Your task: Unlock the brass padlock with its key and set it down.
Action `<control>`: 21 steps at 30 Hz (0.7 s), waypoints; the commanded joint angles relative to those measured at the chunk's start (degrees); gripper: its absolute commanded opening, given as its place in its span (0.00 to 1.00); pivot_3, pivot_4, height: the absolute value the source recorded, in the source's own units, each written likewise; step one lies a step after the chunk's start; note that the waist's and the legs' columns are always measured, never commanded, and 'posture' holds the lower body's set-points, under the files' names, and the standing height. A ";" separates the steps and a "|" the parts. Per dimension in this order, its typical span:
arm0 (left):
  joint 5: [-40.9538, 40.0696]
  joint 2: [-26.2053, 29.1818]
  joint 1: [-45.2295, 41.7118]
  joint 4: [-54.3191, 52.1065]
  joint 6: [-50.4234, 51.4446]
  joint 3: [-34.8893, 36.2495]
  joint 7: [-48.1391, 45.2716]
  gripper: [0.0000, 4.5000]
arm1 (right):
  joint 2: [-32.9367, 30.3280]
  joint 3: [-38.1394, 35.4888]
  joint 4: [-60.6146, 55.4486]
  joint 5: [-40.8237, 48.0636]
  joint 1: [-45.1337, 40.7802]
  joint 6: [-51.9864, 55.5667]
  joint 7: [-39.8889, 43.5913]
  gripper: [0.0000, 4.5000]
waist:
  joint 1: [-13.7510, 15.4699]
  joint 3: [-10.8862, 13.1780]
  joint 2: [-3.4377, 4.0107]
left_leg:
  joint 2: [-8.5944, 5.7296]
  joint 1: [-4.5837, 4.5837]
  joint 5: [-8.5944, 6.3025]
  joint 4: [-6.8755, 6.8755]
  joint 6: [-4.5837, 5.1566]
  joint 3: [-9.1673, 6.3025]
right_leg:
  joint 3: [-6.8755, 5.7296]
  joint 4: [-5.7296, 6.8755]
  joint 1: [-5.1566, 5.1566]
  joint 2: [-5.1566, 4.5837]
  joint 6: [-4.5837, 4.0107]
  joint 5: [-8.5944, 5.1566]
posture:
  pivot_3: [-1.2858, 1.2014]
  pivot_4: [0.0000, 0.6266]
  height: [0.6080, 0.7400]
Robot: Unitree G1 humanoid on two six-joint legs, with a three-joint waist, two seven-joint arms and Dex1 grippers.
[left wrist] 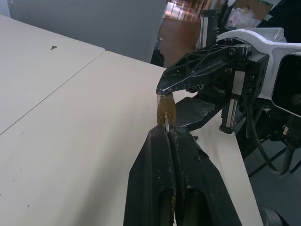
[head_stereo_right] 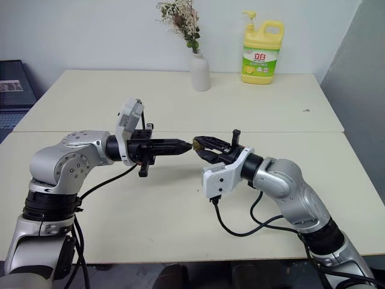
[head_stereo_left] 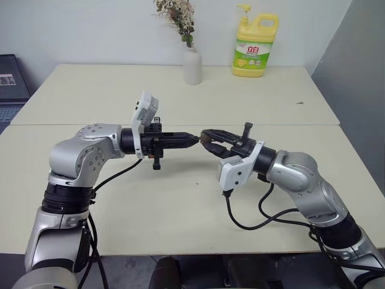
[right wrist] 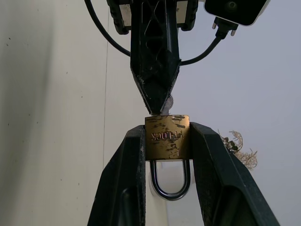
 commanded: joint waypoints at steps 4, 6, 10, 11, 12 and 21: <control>1.36 -0.12 -0.35 -1.25 -2.23 0.03 -0.26 0.00 | 0.54 -0.86 -1.73 1.65 -1.03 -1.12 0.64 0.21 | 0.00 0.00 0.00 | 0.00 0.00 0.00 0.00 0.00 0.00 | 0.00 0.00 0.00 0.00 0.00 0.00 | 0.52 0.24 1.00; 2.13 0.02 -0.06 -1.48 -3.59 -0.27 -0.70 0.00 | 0.64 -0.83 -1.70 1.93 -0.93 -0.89 0.89 0.21 | 0.00 0.00 0.00 | 0.00 0.00 0.00 0.00 0.00 0.00 | 0.00 0.00 0.00 0.00 0.00 0.00 | 0.52 0.24 1.00; 4.68 0.05 0.61 -1.89 -8.16 -0.85 -1.59 0.00 | 1.04 -0.99 -1.81 2.74 -0.64 0.08 1.39 0.21 | 0.01 0.00 0.00 | 0.00 0.00 0.00 0.00 0.00 0.00 | 0.00 0.00 0.00 0.00 0.00 0.00 | 0.52 0.24 1.00; 5.57 0.12 0.87 -2.13 -9.79 -1.13 -1.90 0.00 | 1.13 -1.04 -1.90 2.92 -0.57 0.31 1.50 0.21 | 0.00 0.00 0.00 | 0.00 0.00 0.00 0.00 0.00 0.00 | 0.00 0.00 0.01 0.00 0.00 0.00 | 0.52 0.24 1.00; 6.14 0.17 1.06 -2.26 -10.89 -1.33 -2.13 0.00 | 1.19 -1.09 -1.96 3.03 -0.53 0.45 1.60 0.21 | 0.00 0.00 0.00 | 0.00 0.00 0.00 0.00 0.00 0.00 | 0.00 0.00 0.01 0.00 0.00 0.00 | 0.52 0.24 1.00; 11.28 -0.57 2.32 -3.10 -21.45 -1.70 -2.88 0.00 | 2.09 -1.28 -2.22 4.65 -0.40 2.89 2.69 0.21 | 0.03 0.00 0.00 | 0.00 0.01 0.01 0.00 -0.01 0.00 | 0.00 0.00 0.02 0.00 0.00 0.00 | 0.52 0.24 1.00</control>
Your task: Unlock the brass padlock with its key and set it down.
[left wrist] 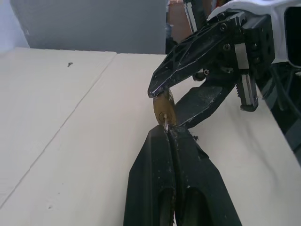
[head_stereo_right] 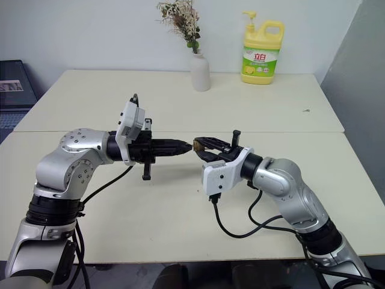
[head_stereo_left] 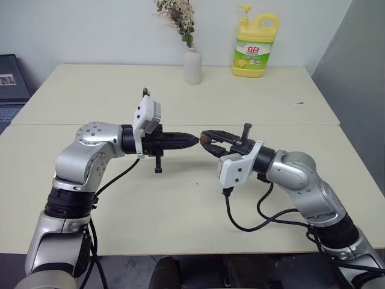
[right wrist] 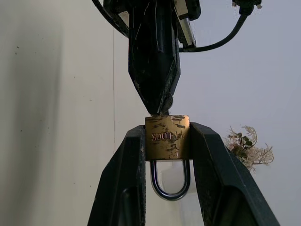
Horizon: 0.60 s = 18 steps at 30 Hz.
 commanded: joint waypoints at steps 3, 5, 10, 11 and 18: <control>3.09 -0.33 0.31 -2.12 -7.33 -0.15 -0.49 0.00 | 0.76 -1.04 -2.67 2.36 -0.40 0.55 0.57 0.21 | 0.01 0.00 0.00 | 0.00 0.00 0.00 0.00 0.00 0.00 | 0.00 0.00 0.00 0.00 0.00 0.00 | 0.52 0.24 1.00; 3.61 -0.46 0.45 -2.03 -8.59 -0.11 -0.38 0.00 | 0.72 -1.03 -2.73 2.47 -0.41 0.68 0.60 0.21 | 0.01 0.00 0.00 | 0.00 0.00 0.00 0.00 0.00 0.00 | 0.00 0.00 0.00 0.00 0.00 0.00 | 0.52 0.24 1.00; 5.91 -0.36 1.01 -2.07 -13.72 -0.53 -0.80 0.00 | 0.52 -0.92 -3.03 2.79 -0.18 1.05 0.73 0.21 | 0.01 0.00 0.00 | 0.00 0.00 0.00 0.00 0.00 0.00 | 0.00 0.00 0.00 0.00 0.00 0.00 | 0.52 0.24 1.00; 6.20 -0.38 1.06 -2.00 -14.55 -0.51 -0.83 0.00 | 0.54 -0.89 -3.08 2.84 -0.16 1.10 0.73 0.21 | 0.01 0.00 0.00 | 0.00 0.00 0.00 0.00 0.00 0.00 | 0.00 0.00 0.00 0.00 0.00 0.00 | 0.52 0.24 1.00; 7.89 -0.82 0.97 -1.08 -18.12 -0.55 -0.93 0.00 | 0.56 -0.80 -2.82 2.80 -0.12 0.78 0.59 0.21 | 0.00 0.00 0.00 | 0.00 0.00 0.00 0.00 0.00 0.00 | 0.00 0.00 0.01 0.00 0.00 0.00 | 0.52 0.24 1.00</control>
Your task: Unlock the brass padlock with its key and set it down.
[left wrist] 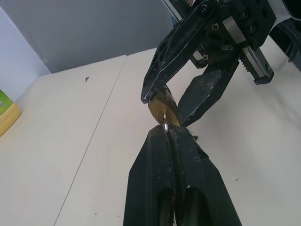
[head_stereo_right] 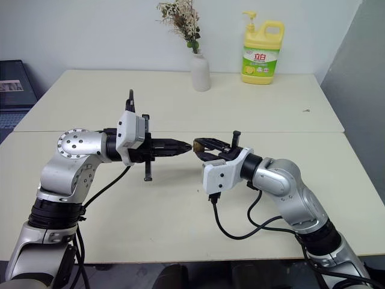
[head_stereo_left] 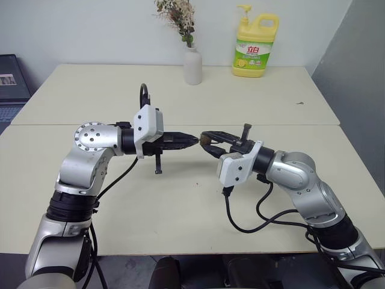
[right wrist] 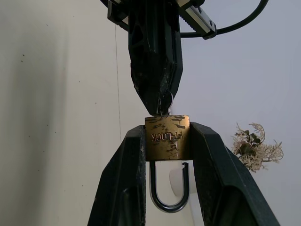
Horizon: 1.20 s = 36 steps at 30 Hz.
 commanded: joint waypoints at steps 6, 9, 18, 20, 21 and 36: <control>-0.41 -0.29 -0.13 -1.55 0.92 0.23 0.83 0.00 | 0.34 -0.70 -2.14 1.02 -0.32 -0.84 -0.16 0.21 | -0.01 0.00 0.00 | 0.00 0.00 0.00 0.00 0.00 0.00 | 0.00 0.00 0.00 0.00 0.00 0.00 | 0.52 0.24 1.00; -2.08 0.34 0.62 -2.03 4.05 0.39 0.11 0.00 | 0.30 -0.66 -2.04 0.83 -0.33 -0.92 -0.24 0.21 | -0.02 0.00 0.00 | 0.00 0.00 0.00 0.00 0.00 0.00 | 0.00 0.00 0.01 0.00 0.00 0.00 | 0.52 0.24 1.00; -9.59 3.81 0.90 -2.16 22.27 3.05 0.84 0.63 | -0.01 -0.84 -1.85 0.42 -0.15 -0.57 -0.21 0.21 | -0.10 0.00 0.00 | 0.00 0.01 0.00 0.00 0.00 -0.04 | -0.03 0.00 0.01 0.00 0.02 -0.01 | 0.52 0.24 1.00; -10.95 3.16 0.24 -1.97 25.00 4.30 2.85 0.69 | -0.08 -0.88 -1.85 0.44 -0.12 -0.56 -0.18 0.21 | -0.08 0.00 0.00 | 0.00 0.00 0.00 0.00 0.00 -0.04 | -0.03 0.00 0.01 0.00 0.03 -0.02 | 0.52 0.24 1.00; -11.52 2.91 -0.17 -1.85 26.50 4.73 3.91 0.69 | -0.15 -0.92 -1.84 0.47 -0.11 -0.59 -0.15 0.21 | -0.06 0.00 0.00 | 0.00 0.00 0.00 0.00 0.00 -0.04 | -0.03 0.00 0.02 0.00 0.03 -0.02 | 0.52 0.24 1.00; -21.13 0.02 -2.50 -7.81 39.98 6.04 12.62 0.69 | -0.06 -0.56 -2.01 0.53 -0.33 -0.53 0.62 0.21 | -0.07 0.00 0.00 | -0.01 0.08 0.00 0.01 0.00 -0.18 | -0.12 0.00 0.15 0.00 0.02 -0.01 | 0.52 0.24 1.00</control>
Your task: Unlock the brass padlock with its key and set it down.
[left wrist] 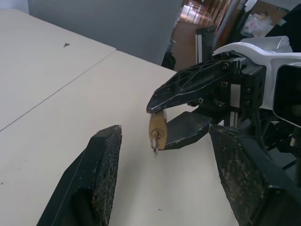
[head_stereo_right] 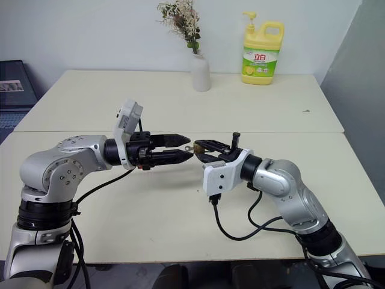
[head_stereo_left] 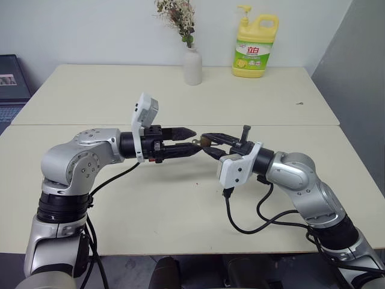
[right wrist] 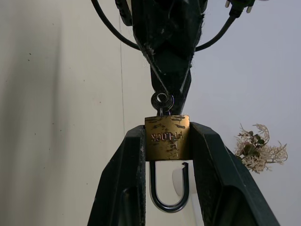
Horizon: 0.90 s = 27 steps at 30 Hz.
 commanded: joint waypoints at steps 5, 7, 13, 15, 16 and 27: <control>1.07 -1.31 -1.61 -0.57 -1.70 -0.76 1.46 0.69 | 0.43 -0.73 -2.11 0.45 -0.64 -0.45 -0.18 0.21 | 0.04 0.00 0.00 | -0.01 -0.01 0.00 0.00 -0.01 -0.01 | -0.01 0.00 0.01 0.00 0.00 0.00 | 0.52 0.24 1.00; 1.34 -1.77 -1.53 -0.61 -1.83 -1.17 1.61 0.69 | 0.46 -0.74 -2.19 0.34 -0.73 -0.80 -0.34 0.21 | 0.05 0.00 0.00 | -0.01 0.00 0.01 0.00 -0.02 -0.01 | -0.01 0.00 0.01 0.00 0.00 0.00 | 0.52 0.24 1.00; 1.59 -2.17 -2.14 0.90 -2.26 -1.36 1.34 0.69 | 0.83 -0.52 -1.89 0.18 -1.31 -1.08 -0.40 0.21 | 0.04 0.00 0.00 | -0.01 -0.01 0.01 0.00 -0.02 -0.03 | -0.02 0.00 0.01 0.00 -0.01 0.00 | 0.52 0.24 1.00; 1.72 -2.13 -2.25 1.28 -2.53 -1.50 1.10 0.69 | 0.89 -0.47 -1.78 0.16 -1.41 -1.17 -0.38 0.21 | 0.05 0.00 0.00 | -0.01 0.00 0.01 0.00 -0.03 -0.03 | -0.01 0.00 0.01 0.00 -0.01 0.00 | 0.52 0.24 1.00; 1.93 -2.03 -2.25 1.38 -2.81 -1.73 0.85 0.65 | 0.90 -0.45 -1.74 0.15 -1.45 -1.22 -0.38 0.21 | 0.05 0.00 0.00 | -0.01 -0.01 0.02 0.00 -0.03 -0.03 | -0.02 0.00 0.01 0.00 -0.01 0.00 | 0.52 0.24 1.00; 2.84 -2.50 -2.52 2.24 -3.96 -2.36 0.23 0.03 | 0.90 -0.17 -1.36 -0.07 -1.94 -2.29 -0.30 0.21 | 0.05 0.00 0.00 | -0.01 0.00 0.02 0.00 -0.04 -0.04 | -0.02 0.00 0.02 0.00 -0.01 0.00 | 0.52 0.24 1.00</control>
